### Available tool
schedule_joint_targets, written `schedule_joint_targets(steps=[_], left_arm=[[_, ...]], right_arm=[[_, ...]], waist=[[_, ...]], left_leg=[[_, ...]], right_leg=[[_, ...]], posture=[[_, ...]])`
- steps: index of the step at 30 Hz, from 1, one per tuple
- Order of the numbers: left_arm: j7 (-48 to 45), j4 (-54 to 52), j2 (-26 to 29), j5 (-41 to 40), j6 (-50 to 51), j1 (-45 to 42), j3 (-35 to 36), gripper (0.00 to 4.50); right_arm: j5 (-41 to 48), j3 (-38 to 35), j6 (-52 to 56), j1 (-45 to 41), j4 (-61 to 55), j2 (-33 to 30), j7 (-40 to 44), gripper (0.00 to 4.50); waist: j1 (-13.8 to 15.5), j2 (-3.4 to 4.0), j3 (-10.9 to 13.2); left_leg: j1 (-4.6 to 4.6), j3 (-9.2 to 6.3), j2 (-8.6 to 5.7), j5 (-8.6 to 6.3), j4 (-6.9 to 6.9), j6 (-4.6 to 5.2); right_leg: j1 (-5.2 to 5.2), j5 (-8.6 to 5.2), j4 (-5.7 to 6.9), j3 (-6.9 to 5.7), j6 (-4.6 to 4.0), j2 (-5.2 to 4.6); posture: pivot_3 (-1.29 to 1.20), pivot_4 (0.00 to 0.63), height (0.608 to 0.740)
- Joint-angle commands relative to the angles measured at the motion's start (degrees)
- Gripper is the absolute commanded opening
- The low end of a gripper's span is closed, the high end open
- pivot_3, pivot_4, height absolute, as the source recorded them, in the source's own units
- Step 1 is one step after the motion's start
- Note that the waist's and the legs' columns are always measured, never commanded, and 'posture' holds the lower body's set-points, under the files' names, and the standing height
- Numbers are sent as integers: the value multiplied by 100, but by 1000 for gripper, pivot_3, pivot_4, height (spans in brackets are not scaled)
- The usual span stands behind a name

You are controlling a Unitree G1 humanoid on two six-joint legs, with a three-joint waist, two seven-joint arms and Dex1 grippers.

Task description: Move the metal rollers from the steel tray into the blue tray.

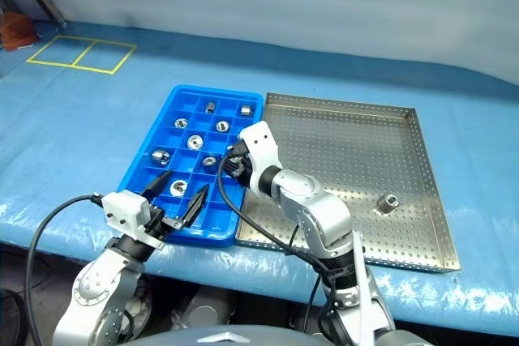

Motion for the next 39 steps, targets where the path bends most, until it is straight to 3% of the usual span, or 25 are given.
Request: schedule_joint_targets(steps=[1,9,18,26,33,39], left_arm=[[-63,-279,85,-102,-7,7,73,4500],[-115,-242,171,-201,86,-39,37,4500],[-298,-148,287,-363,177,-155,46,4500],[-683,257,303,-634,411,-888,-194,4500],[-1211,892,268,-745,564,-1764,-634,4500],[-1527,1249,184,-781,619,-2178,-920,4500]], right_arm=[[171,-7,87,96,-315,47,47,1717],[393,-78,408,495,-465,207,-55,1717],[499,-199,463,617,-609,411,-241,4489],[493,-1551,-278,746,-1443,559,-965,4489],[242,-2166,-423,1381,-2119,398,-1603,4489],[-118,-2153,-840,1672,-2066,511,-2041,4489]], waist=[[21,0,0],[77,1,1],[36,2,0],[-118,9,6],[-711,11,7],[-1146,13,6]], left_leg=[[0,0,1,0,0,0],[1,0,2,-1,-4,-1],[5,-1,3,-1,-9,-2],[-4,-1,-2,0,-4,-2],[-3,3,-4,-1,-6,-1],[16,2,2,-1,-9,-1]], right_leg=[[0,-1,0,-1,-2,0],[-1,-4,-2,-3,-4,1],[0,-9,-2,-4,-11,0],[-1,-9,-7,-6,-6,-4],[1,-1,-4,5,16,-2],[3,0,18,14,18,9]], posture=[[490,150,740],[472,150,740],[413,150,740],[251,150,740],[87,150,740],[20,150,740]])
